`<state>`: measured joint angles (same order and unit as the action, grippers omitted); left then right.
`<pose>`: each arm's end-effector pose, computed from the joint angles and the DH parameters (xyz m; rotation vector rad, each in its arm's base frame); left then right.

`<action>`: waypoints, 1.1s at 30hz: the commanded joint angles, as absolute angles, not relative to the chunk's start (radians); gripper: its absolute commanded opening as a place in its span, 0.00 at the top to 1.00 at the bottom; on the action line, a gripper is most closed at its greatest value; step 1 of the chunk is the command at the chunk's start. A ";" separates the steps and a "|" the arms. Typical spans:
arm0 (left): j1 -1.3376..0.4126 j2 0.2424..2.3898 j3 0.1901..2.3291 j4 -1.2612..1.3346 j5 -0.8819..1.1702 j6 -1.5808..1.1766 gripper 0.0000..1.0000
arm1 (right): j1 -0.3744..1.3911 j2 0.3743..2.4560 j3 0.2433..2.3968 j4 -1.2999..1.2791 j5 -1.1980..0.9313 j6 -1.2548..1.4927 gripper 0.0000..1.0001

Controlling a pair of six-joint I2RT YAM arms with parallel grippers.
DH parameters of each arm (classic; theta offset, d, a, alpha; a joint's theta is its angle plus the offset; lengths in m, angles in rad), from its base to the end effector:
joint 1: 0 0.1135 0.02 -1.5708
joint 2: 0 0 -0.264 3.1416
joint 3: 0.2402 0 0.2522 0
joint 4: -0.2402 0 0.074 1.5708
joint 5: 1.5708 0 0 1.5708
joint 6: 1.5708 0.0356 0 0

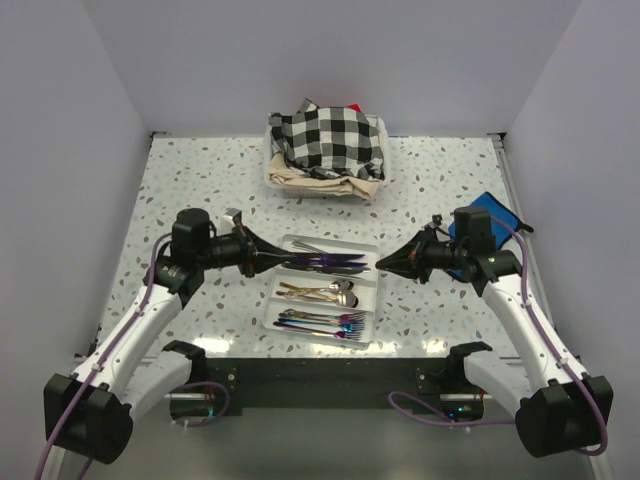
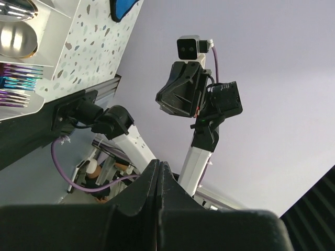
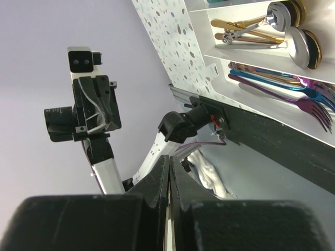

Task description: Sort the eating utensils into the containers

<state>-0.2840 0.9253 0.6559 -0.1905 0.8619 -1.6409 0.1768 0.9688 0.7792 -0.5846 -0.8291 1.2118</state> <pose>0.1848 -0.0821 0.2739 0.9725 -2.2970 1.8519 0.1849 0.0597 0.2753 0.8654 2.4905 1.5747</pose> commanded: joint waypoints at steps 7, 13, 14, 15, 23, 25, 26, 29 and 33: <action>-0.288 0.928 0.644 -0.072 0.962 -1.628 1.00 | 0.179 0.971 0.773 -0.535 -0.888 1.216 1.00; -0.288 0.928 0.624 0.026 0.999 -1.680 1.00 | 0.181 0.977 0.781 -0.523 -0.900 1.212 1.00; -0.288 0.928 0.626 0.031 1.002 -1.683 1.00 | 0.178 0.983 0.781 -0.523 -0.903 1.210 1.00; -0.288 0.928 0.627 0.035 1.003 -1.684 1.00 | 0.179 0.982 0.779 -0.522 -0.905 1.209 1.00; -0.288 0.936 0.623 0.064 1.014 -1.724 1.00 | 0.179 0.991 0.781 -0.509 -0.913 1.210 1.00; -0.288 0.937 0.624 0.069 1.009 -1.733 1.00 | 0.181 0.994 0.784 -0.508 -0.914 1.210 1.00; -0.288 0.937 0.621 0.081 1.009 -1.746 1.00 | 0.179 0.993 0.785 -0.508 -0.914 1.212 1.00; -0.288 0.945 0.621 0.098 1.011 -1.758 1.00 | 0.181 1.000 0.785 -0.502 -0.916 1.212 1.00; -0.288 0.950 0.621 0.100 1.008 -1.758 1.00 | 0.181 1.003 0.785 -0.495 -0.914 1.209 0.98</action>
